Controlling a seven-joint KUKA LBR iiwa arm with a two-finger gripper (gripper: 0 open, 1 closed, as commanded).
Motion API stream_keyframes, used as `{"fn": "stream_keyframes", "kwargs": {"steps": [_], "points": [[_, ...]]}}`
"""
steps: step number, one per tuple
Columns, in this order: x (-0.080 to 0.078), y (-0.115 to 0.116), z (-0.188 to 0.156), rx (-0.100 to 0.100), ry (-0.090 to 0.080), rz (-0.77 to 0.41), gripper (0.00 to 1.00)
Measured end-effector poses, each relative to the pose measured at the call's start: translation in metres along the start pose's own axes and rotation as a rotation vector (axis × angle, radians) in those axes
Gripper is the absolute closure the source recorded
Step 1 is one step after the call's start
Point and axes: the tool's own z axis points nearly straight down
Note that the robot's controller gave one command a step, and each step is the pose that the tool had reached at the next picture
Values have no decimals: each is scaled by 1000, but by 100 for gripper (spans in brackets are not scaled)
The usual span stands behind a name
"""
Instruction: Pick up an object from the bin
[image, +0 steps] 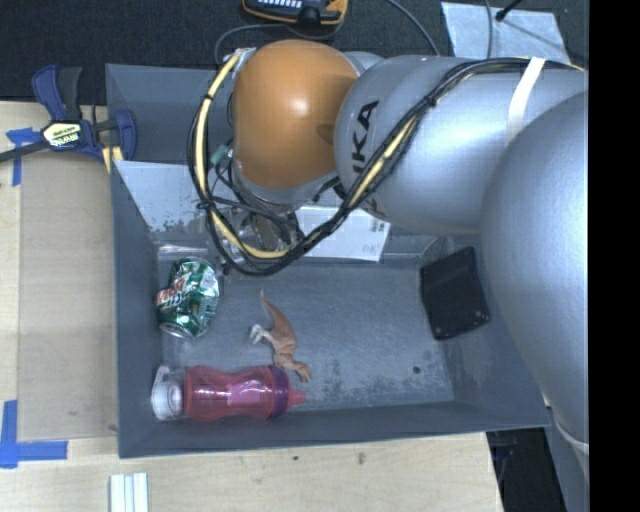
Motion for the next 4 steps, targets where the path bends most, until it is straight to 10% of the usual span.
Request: {"fn": "stream_keyframes", "kwargs": {"steps": [2, 3, 4], "points": [[-1, 3, 17, 1, -8, -86, 100], [18, 22, 72, 0, -4, -323, 100], [13, 25, 95, 3, -10, -303, 0]]}}
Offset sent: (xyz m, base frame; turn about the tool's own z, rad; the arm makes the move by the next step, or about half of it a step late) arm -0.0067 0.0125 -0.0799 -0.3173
